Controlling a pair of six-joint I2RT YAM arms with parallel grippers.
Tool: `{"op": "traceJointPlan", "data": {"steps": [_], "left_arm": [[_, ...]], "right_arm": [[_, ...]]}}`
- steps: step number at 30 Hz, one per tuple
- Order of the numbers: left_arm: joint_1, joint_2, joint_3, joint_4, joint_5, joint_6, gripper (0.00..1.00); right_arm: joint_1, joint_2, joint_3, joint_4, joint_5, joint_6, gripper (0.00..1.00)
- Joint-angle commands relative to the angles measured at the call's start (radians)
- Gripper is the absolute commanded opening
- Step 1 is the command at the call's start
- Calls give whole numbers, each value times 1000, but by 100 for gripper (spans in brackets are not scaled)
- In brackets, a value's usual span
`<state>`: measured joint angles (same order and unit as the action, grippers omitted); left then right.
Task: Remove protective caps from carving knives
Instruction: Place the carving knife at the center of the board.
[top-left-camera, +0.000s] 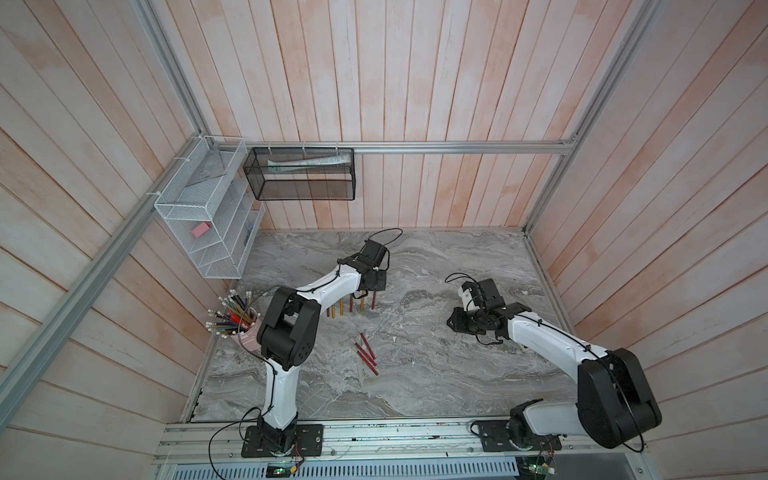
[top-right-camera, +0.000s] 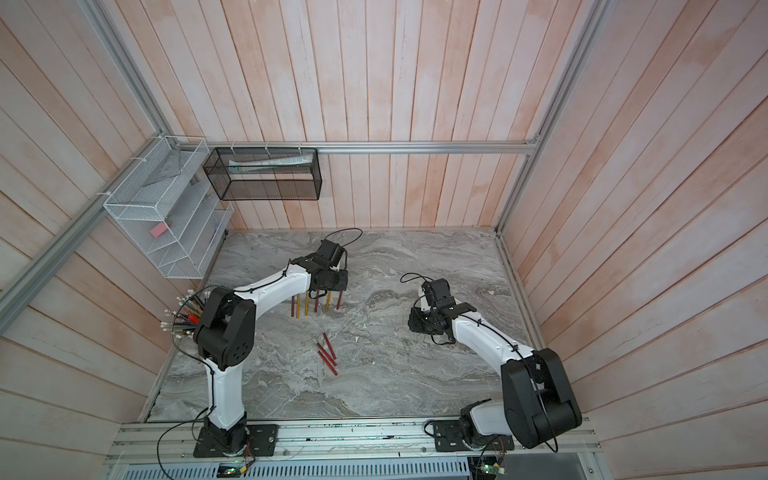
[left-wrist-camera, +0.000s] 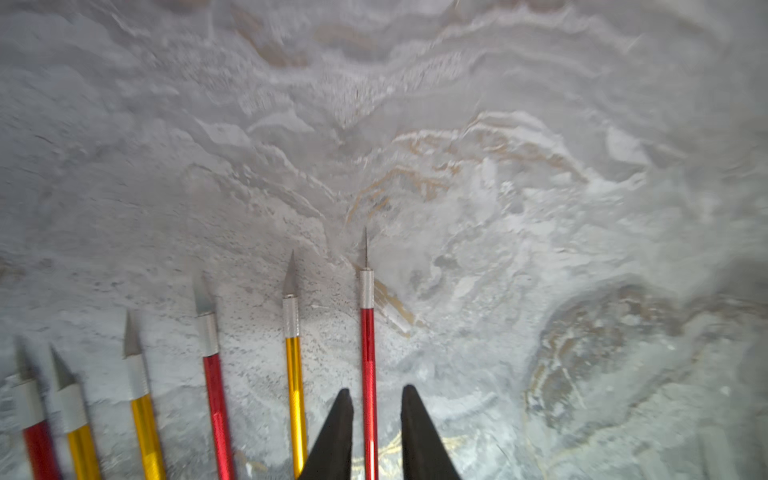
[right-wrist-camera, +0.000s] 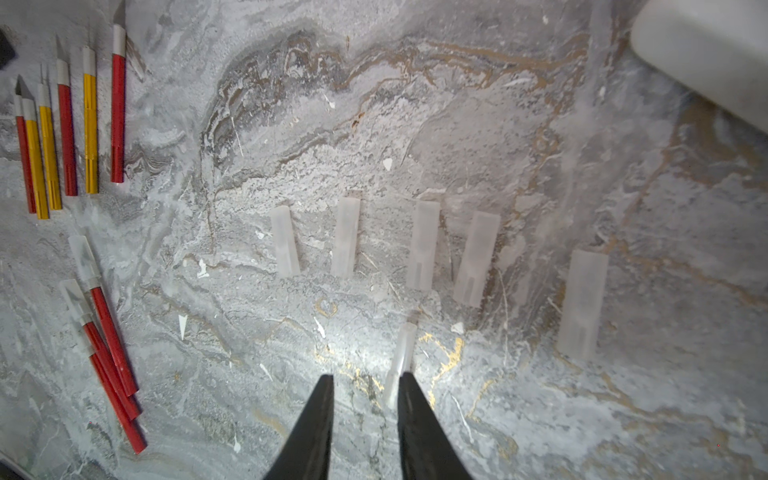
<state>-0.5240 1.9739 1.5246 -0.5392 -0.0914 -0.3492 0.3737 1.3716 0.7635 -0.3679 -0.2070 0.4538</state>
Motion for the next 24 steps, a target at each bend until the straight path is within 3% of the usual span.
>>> {"op": "traceJointPlan", "data": {"steps": [1,16,24], "left_arm": [[-8,-96,-72,-11,-21,-34,23],[-121,-429,-527,-39,-51,-243,30],[-167,-448,-630,32,0,-308,30]], "right_arm": [[29,5,28,-8,-5,10,28],[160,91,100,38,-14,4,24],[173,103,106,37,-14,-3,24]]}}
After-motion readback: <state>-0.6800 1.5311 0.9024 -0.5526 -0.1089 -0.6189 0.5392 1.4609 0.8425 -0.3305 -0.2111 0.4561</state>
